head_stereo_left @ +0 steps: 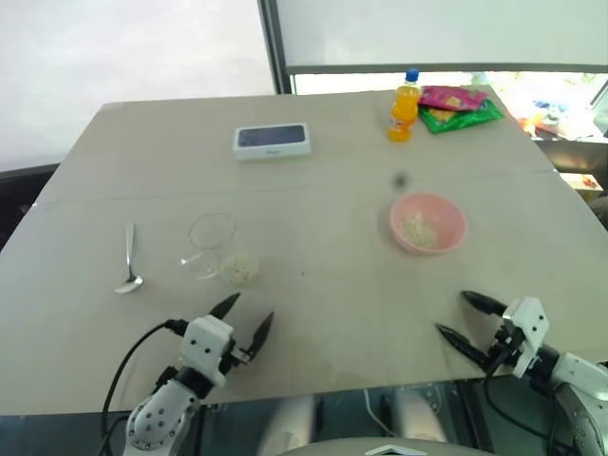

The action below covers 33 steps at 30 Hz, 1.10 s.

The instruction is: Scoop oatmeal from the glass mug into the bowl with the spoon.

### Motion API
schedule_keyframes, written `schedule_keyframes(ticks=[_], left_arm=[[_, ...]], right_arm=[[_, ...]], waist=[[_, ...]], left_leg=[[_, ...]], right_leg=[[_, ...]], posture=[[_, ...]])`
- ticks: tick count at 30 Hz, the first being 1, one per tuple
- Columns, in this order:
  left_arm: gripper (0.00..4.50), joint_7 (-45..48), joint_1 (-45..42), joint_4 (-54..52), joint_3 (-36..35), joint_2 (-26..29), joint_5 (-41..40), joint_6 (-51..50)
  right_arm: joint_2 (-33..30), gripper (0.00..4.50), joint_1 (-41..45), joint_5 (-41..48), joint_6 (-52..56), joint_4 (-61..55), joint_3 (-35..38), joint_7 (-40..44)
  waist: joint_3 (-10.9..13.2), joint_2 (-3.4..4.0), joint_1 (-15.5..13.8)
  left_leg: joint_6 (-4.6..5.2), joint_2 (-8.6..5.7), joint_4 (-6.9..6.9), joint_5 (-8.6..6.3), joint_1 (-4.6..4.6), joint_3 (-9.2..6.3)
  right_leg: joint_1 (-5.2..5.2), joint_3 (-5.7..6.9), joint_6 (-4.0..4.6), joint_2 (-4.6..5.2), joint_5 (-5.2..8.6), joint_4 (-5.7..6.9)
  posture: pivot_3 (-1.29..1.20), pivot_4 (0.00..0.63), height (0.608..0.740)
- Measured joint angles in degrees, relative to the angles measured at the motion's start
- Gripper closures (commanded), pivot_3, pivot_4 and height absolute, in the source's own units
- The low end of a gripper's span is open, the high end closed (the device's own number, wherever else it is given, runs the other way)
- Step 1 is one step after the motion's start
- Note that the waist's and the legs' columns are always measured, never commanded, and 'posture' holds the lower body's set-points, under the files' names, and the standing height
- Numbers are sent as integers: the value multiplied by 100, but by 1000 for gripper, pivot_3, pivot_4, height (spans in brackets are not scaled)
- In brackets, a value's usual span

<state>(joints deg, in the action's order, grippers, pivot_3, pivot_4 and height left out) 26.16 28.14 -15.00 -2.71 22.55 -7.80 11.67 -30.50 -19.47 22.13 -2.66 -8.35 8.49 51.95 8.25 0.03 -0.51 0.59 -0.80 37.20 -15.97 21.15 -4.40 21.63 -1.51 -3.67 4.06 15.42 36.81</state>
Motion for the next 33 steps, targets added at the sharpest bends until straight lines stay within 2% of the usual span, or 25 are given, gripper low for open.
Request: schedule_keyframes(ticks=[28,33], left_arm=[[715,-85,155,-198,-15,-113,-43,-112],[715,20,367,-106,-518,-165,-619,-85]], right_arm=[[-30,0,257,-38,112,39,-89,66],[-73,0,269,113,410,-357,-323,167]], waist=[[1,-1,14],[15,9,78]], left_leg=[[0,0,0,0,-5,5],[0,9,-6,0,-2,0]], right_leg=[[-1,-5,0,0,0,0],[3,-2,0,-4,0,2]], posture=[[0,150,740],[0,150,740]])
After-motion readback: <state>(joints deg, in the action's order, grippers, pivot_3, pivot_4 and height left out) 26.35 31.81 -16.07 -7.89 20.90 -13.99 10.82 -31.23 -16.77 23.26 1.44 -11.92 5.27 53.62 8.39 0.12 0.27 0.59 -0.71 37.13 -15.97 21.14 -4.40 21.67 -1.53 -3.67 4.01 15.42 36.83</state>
